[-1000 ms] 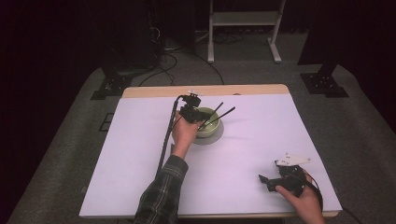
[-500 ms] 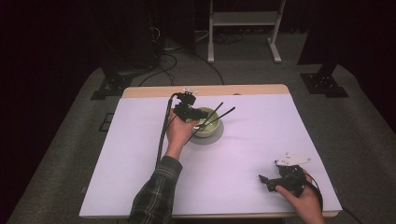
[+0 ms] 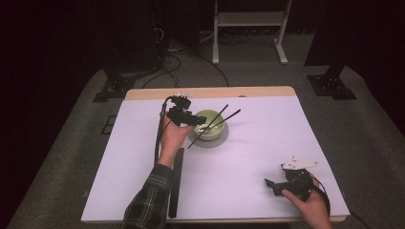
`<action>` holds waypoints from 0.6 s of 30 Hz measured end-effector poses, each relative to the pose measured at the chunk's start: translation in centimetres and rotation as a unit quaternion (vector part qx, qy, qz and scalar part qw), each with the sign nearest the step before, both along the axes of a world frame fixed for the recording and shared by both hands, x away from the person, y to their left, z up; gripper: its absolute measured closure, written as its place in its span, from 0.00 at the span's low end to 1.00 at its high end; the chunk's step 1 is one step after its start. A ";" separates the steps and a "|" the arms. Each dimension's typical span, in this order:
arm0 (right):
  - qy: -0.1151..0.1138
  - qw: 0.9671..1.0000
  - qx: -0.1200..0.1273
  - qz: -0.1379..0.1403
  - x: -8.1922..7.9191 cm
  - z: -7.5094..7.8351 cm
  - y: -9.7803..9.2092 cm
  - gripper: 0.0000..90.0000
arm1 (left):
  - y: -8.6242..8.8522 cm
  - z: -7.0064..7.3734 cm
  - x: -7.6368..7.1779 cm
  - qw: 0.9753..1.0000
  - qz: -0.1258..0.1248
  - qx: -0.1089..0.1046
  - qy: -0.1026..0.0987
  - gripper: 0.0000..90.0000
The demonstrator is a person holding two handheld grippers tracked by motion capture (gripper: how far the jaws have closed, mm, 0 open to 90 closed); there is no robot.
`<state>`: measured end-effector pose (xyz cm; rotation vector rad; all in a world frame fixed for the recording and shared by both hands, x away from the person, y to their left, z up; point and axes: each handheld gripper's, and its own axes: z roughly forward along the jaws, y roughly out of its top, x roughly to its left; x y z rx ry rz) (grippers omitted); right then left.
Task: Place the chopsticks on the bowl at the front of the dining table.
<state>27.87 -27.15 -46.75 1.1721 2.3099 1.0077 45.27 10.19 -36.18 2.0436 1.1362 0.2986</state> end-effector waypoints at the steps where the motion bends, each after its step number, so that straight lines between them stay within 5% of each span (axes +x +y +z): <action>1: 0.000 1.000 0.000 0.000 0.0 0.0 0.0 0.13 | 0.1 0.0 -0.1 1.000 0.002 0.001 0.000 0.23; 9: 0.000 1.000 0.000 0.000 0.0 0.0 0.0 0.13 | 1.7 0.2 -0.9 1.000 0.014 0.025 -0.006 0.03; 18: 0.000 1.000 0.000 0.000 0.0 0.0 0.0 0.13 | 3.9 0.2 -2.2 0.999 0.026 0.033 -0.023 0.00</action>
